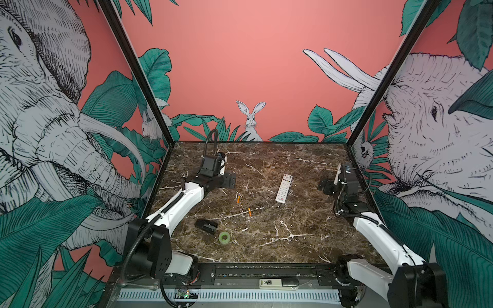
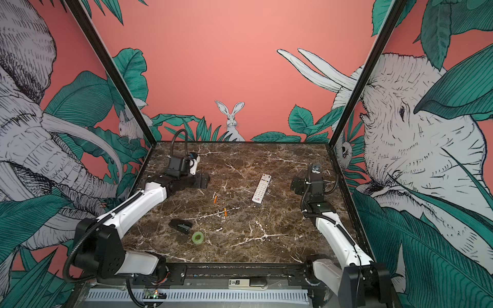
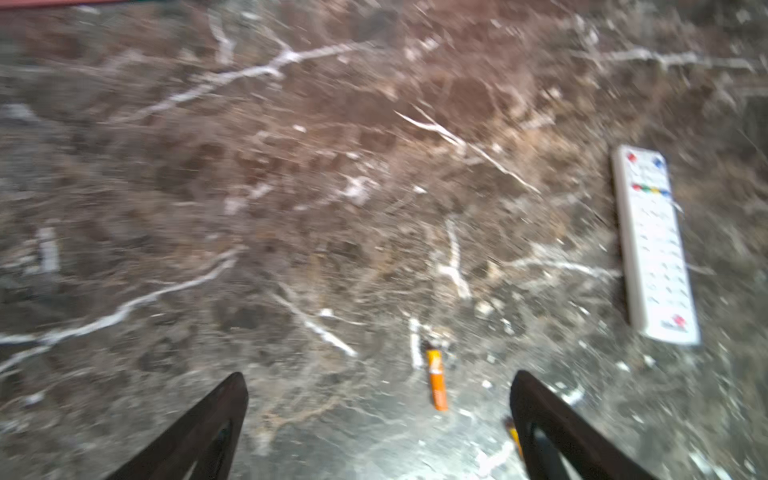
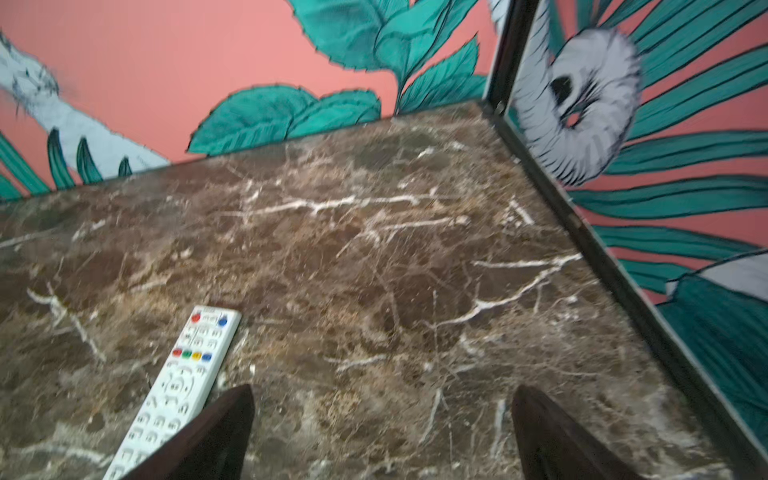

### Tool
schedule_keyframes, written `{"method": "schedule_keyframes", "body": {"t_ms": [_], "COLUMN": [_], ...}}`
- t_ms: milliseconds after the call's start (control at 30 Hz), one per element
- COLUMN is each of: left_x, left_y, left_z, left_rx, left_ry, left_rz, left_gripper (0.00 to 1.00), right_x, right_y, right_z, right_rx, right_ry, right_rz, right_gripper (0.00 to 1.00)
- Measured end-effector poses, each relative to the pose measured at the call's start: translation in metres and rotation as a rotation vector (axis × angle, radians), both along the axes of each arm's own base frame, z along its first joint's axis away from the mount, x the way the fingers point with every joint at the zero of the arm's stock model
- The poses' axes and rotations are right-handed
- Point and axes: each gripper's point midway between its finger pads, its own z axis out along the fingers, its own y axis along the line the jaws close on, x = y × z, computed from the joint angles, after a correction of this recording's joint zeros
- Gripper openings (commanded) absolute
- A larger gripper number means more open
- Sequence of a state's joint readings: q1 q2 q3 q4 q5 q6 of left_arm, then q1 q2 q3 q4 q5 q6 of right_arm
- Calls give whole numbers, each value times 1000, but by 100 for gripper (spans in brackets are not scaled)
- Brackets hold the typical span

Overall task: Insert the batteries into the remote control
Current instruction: 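Reach the left gripper toward the white remote while the right arm rises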

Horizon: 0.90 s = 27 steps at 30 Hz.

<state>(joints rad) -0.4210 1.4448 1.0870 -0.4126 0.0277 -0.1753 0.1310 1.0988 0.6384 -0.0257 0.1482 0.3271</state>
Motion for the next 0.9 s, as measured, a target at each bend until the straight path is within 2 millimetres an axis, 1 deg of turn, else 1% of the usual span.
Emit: {"method": "schedule_keyframes", "body": {"t_ms": [100, 167, 333, 467, 567, 700, 767, 900], "left_x": [-4, -6, -6, -2, -4, -10, -13, -17], "left_y": [-37, -60, -108, -148, -180, -212, -224, -240], "left_z": [-5, -9, -19, -30, -43, -60, -67, -78], "left_rx": [2, 10, 16, 38, 49, 67, 84, 106], "left_ry": [41, 61, 87, 97, 107, 123, 126, 128], "left_rz": [-76, -122, -196, -244, -283, -321, -334, -346], "left_gripper": [100, 99, 100, 100, 100, 100, 100, 99], "right_x": [-4, -6, -9, -9, -10, -12, -13, -14], "right_y": [12, 19, 27, 31, 32, 33, 33, 28], "right_z": [-23, -30, -34, -38, -44, -48, -51, -57], "right_rx": [37, 60, 92, 109, 121, 128, 125, 122], "right_ry": [76, 103, 127, 140, 159, 166, 170, 181], "right_rz": [59, 87, 126, 137, 137, 139, 139, 128], "right_gripper": [99, 99, 99, 99, 99, 99, 99, 99]}}
